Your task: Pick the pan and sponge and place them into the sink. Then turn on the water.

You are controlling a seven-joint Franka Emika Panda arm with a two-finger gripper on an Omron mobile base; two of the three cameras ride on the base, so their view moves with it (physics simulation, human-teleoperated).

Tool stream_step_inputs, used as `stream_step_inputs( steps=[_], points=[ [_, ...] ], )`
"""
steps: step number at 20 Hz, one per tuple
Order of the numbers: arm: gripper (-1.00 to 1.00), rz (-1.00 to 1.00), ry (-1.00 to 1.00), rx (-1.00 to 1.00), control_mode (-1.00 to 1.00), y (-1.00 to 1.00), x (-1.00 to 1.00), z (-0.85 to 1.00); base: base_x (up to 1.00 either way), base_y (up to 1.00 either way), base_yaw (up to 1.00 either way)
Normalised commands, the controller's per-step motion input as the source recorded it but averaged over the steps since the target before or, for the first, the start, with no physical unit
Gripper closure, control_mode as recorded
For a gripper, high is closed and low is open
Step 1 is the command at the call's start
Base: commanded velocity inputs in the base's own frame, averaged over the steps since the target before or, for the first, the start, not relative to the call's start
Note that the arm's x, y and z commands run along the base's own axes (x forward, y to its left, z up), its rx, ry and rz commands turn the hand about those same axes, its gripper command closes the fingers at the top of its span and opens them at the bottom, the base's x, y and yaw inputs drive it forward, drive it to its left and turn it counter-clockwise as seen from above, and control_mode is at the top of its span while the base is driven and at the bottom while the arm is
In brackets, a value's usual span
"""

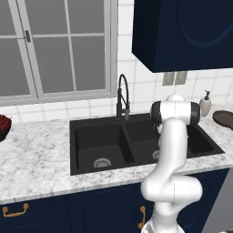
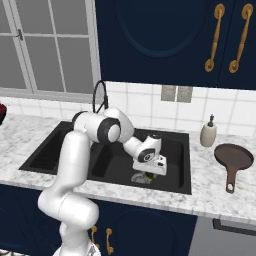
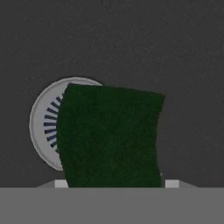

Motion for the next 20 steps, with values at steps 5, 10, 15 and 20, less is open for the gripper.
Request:
stream_step_inputs(
  steps=[5,10,15,20],
  points=[
    [1.00,0.00,-0.04,0.00,-1.00,0.00,0.18,-0.44,0.00,0.00,0.00],
    [1.00,0.00,0.00,0.00,-1.00,0.00,0.20,-0.34,0.00,0.00,0.00],
    [-1.00,0.00,0.00,0.00,-1.00,0.00,0.14,-0.19,0.00,0.00,0.00],
    [-1.00,0.00,0.01,0.00,-1.00,0.00,0.01,0.00,0.00,0.00,0.00]
  ],
)
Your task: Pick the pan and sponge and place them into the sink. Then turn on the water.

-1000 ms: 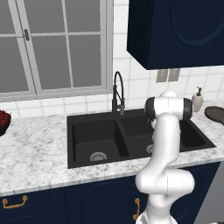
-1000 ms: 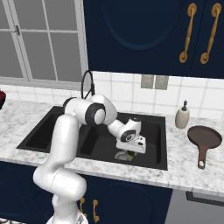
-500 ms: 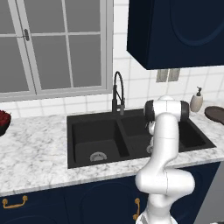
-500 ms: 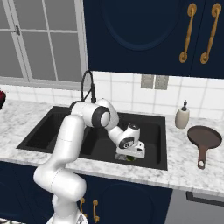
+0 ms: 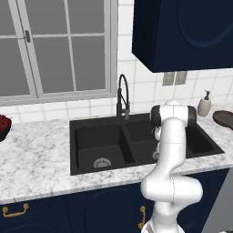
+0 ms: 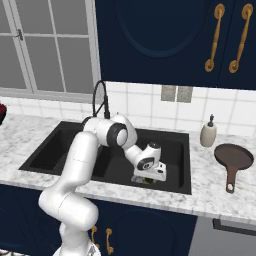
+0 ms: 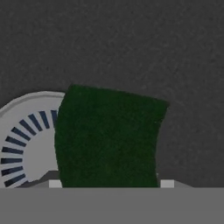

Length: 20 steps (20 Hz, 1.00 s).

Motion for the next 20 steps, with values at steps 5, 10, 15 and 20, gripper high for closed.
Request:
stream_step_inputs(
  steps=[5,10,15,20],
  points=[
    [-1.00,0.00,0.00,-0.01,-1.00,-0.01,-0.01,0.59,0.00,0.00,0.00],
    [-1.00,-0.04,0.00,-0.07,-1.00,0.00,-0.10,0.96,0.00,0.00,0.00],
    [-1.00,-0.09,0.00,-0.13,-1.00,-0.10,-0.14,0.99,0.00,0.00,0.00],
    [-1.00,-0.10,0.00,-0.08,-1.00,-0.32,-0.14,0.78,0.00,0.00,0.00]
  ],
)
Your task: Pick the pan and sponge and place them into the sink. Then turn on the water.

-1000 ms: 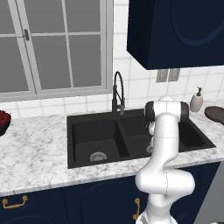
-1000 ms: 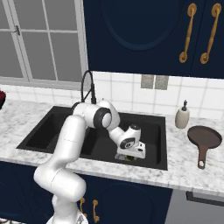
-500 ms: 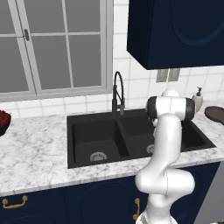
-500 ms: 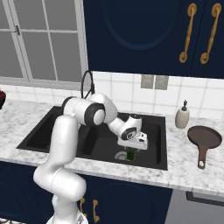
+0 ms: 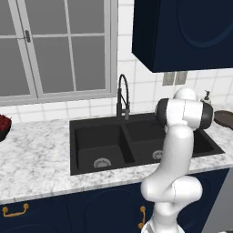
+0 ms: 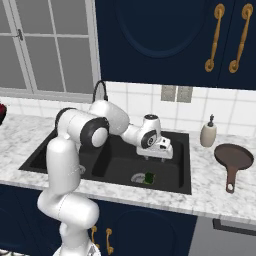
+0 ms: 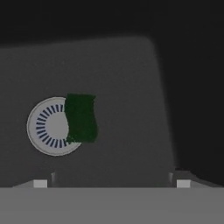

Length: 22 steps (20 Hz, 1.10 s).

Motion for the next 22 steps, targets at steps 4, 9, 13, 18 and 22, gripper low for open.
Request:
stream_step_inputs(
  steps=[4,9,13,18,22],
  points=[
    [-1.00,-0.12,0.04,0.00,-1.00,-0.45,-0.08,0.83,0.00,0.00,0.00],
    [-1.00,-0.11,0.10,0.00,-1.00,-0.58,-0.04,0.56,0.00,0.00,0.00],
    [-1.00,-0.04,0.04,0.07,-1.00,-0.59,-0.05,0.11,0.00,0.00,0.00],
    [-1.00,0.00,0.00,0.10,-1.00,-0.50,-0.02,0.00,0.00,0.00,0.00],
    [-1.00,0.00,0.00,0.01,-1.00,-0.20,-0.03,0.00,0.00,0.00,0.00]
  ],
)
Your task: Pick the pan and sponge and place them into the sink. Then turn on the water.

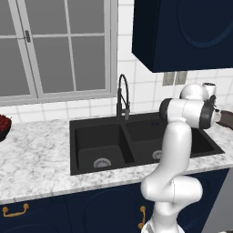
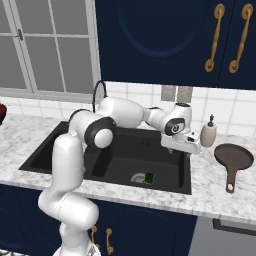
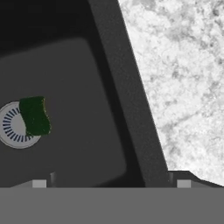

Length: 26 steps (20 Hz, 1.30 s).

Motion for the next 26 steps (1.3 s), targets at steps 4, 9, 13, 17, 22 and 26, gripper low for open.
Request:
stream_step_inputs(
  steps=[4,9,13,17,22,26],
  points=[
    [-1.00,0.00,0.00,0.00,-1.00,-0.23,0.00,0.00,0.00,0.00,0.00],
    [-1.00,0.00,-0.03,0.00,-1.00,-0.44,-0.16,-0.05,0.00,0.00,0.00],
    [-1.00,0.02,-0.05,0.00,-1.00,-0.55,-0.34,-0.04,0.00,0.00,0.00],
    [-1.00,0.01,-0.02,0.00,-1.00,-0.49,-0.30,-0.03,0.00,0.00,0.00],
    [-1.00,0.01,-0.02,0.00,-1.00,-0.32,-0.25,0.00,0.00,0.00,0.00],
    [-1.00,0.02,0.00,-0.04,-1.00,-0.17,-0.21,0.00,0.00,0.00,0.00]
  ],
)
